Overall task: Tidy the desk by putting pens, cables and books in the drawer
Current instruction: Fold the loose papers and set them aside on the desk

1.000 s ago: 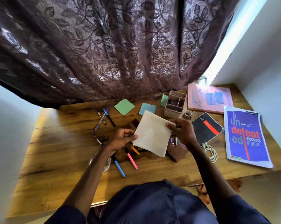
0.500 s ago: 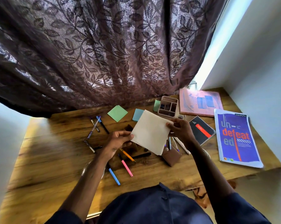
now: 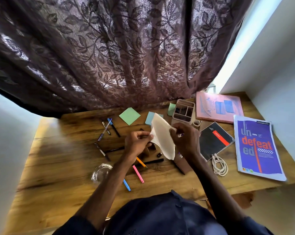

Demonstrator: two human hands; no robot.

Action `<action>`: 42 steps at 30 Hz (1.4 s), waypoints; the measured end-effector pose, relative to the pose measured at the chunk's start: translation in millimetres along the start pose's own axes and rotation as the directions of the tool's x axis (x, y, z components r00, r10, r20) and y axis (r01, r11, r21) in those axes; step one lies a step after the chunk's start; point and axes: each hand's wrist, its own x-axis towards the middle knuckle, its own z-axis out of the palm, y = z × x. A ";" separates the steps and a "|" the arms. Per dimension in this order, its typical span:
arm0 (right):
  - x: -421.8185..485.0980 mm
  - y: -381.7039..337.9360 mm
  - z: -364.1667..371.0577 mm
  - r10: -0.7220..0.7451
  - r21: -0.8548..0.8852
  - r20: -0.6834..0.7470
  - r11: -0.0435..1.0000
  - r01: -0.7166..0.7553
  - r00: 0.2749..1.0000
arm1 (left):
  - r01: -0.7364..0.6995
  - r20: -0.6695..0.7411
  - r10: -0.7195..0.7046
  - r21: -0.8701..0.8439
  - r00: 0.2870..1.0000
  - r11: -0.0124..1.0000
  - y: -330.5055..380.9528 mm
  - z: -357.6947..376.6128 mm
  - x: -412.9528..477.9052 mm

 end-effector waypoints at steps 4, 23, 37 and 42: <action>-12.1 -12.1 18.5 -0.059 0.025 0.151 0.998 0.056 0.987 | 0.025 0.070 -0.020 -0.068 0.997 0.997 10.1 10.3 -8.9; 7.4 -21.5 31.1 -0.185 0.025 0.274 0.982 0.186 0.944 | 0.088 0.124 -0.084 -0.030 0.989 0.996 37.1 -15.4 7.6; 30.0 -13.7 87.9 0.070 -0.087 0.279 0.995 -0.047 0.958 | 0.115 -0.227 -0.058 0.246 0.972 0.962 -36.3 -42.6 47.5; 23.4 -6.7 112.6 0.076 -0.159 0.321 0.987 -0.025 0.944 | 0.065 -0.129 -0.007 0.453 0.992 0.889 -50.5 -28.9 54.4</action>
